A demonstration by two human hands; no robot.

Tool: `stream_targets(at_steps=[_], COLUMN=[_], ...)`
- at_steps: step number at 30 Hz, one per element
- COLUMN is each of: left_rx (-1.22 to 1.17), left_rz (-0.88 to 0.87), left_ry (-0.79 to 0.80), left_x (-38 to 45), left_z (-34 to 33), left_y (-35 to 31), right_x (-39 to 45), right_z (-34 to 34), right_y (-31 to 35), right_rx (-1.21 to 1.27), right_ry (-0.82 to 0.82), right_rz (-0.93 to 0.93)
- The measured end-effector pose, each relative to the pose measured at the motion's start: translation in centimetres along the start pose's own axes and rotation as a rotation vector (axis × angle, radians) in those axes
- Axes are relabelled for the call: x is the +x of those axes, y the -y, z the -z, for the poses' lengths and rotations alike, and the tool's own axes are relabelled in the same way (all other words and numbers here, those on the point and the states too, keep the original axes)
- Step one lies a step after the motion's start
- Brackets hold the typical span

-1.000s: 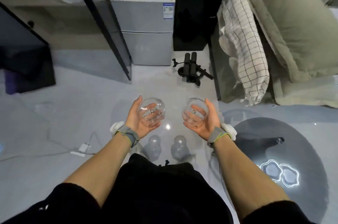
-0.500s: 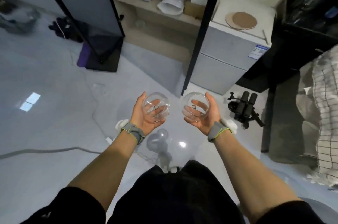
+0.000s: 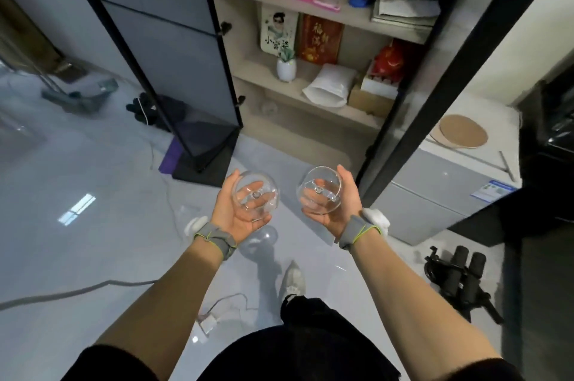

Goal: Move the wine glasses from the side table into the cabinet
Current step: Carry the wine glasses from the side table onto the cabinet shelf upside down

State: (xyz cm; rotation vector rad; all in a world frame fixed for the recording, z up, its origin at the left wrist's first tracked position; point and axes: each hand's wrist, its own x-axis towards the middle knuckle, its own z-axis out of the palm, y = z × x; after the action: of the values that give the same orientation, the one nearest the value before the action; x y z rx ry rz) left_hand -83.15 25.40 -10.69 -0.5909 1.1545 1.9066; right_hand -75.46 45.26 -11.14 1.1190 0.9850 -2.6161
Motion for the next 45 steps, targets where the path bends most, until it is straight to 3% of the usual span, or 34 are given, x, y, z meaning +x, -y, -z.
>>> stream_targets(at_steps=[18, 30, 36, 45], left_rx=[0.260, 0.289, 0.357, 0.456], left_rz=[-0.106, -0.205, -0.282, -0.484], left_ry=[0.176, 0.556, 0.654, 0.793], left_x=[12.7, 13.5, 11.5, 9.5], left_z=[-12.2, -17.9, -21.1, -24.5], left_y=[-23.4, -35.9, -39.8, -44.5], right_x=[11.5, 9.7, 7.9, 4.3], right_z=[-12.5, -21.9, -25.3, -28.3], right_y=[19.1, 26.7, 29.8, 33.6], right_rx=[0.090, 0.021, -0.058, -0.219], right_ry=[0.143, 0.068, 0.053, 0.012], right_rz=[0.170, 0.522, 0.601, 0.914])
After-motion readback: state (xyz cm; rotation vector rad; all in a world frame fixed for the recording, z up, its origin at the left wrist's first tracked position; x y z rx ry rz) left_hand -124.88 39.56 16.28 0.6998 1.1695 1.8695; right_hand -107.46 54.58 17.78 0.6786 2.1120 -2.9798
